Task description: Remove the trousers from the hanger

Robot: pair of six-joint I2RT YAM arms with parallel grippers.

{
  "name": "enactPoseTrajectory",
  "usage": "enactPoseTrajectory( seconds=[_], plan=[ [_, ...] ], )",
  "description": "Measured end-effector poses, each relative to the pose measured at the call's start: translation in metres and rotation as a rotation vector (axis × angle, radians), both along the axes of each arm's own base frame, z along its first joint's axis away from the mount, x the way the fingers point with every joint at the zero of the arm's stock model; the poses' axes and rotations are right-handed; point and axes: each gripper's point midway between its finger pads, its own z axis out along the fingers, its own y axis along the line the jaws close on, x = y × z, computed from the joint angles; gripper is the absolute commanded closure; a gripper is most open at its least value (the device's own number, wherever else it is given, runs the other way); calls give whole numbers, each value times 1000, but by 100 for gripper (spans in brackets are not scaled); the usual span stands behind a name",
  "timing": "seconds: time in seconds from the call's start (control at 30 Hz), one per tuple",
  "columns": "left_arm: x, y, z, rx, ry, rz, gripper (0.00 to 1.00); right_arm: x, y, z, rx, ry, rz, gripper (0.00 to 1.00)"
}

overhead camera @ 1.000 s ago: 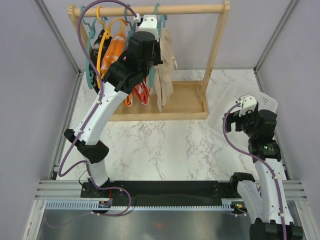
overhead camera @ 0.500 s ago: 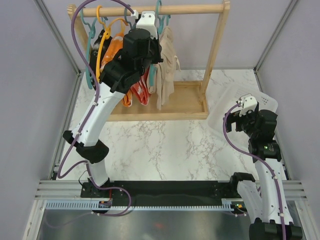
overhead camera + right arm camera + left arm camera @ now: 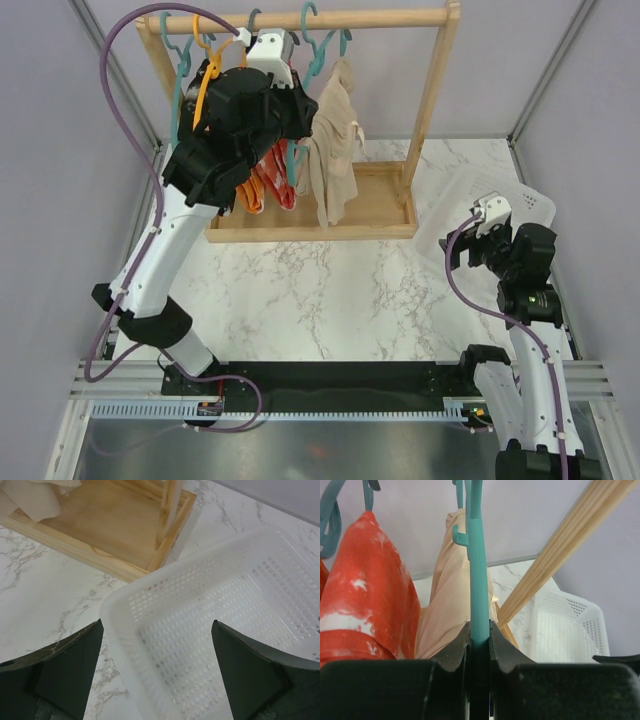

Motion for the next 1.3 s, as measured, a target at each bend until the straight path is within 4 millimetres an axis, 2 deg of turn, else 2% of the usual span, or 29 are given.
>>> enactPoseTrajectory(
  seconds=[0.17,0.3,0.4,0.47,0.6,0.67,0.87,1.0,1.2,1.3],
  plan=[
    [-23,2,-8,-29,42,-65,98,-13,30,5,40,-23,178,2],
    [-40,3,-17,-56,80,-110,98,-23,56,8,101,-6,342,6],
    [-50,2,-23,-79,111,-138,98,-23,78,23,135,16,451,7],
    [-55,0,-26,-93,130,-154,98,-20,103,37,112,21,540,8],
    [-60,-5,-31,-108,153,-169,98,-27,159,53,38,15,715,7],
    [-62,-9,-33,-113,162,-178,98,-25,181,63,-9,-6,757,2],
    [-68,-16,-35,-121,173,-193,98,-4,211,103,-32,-133,670,2],
    [-71,-20,-33,-125,166,-200,98,-6,233,127,6,-218,653,2],
    [-71,-22,-29,-132,150,-192,98,-29,275,131,42,-235,693,2],
    [-73,-25,-28,-133,147,-198,98,-20,277,133,73,-232,629,2]
  ],
)
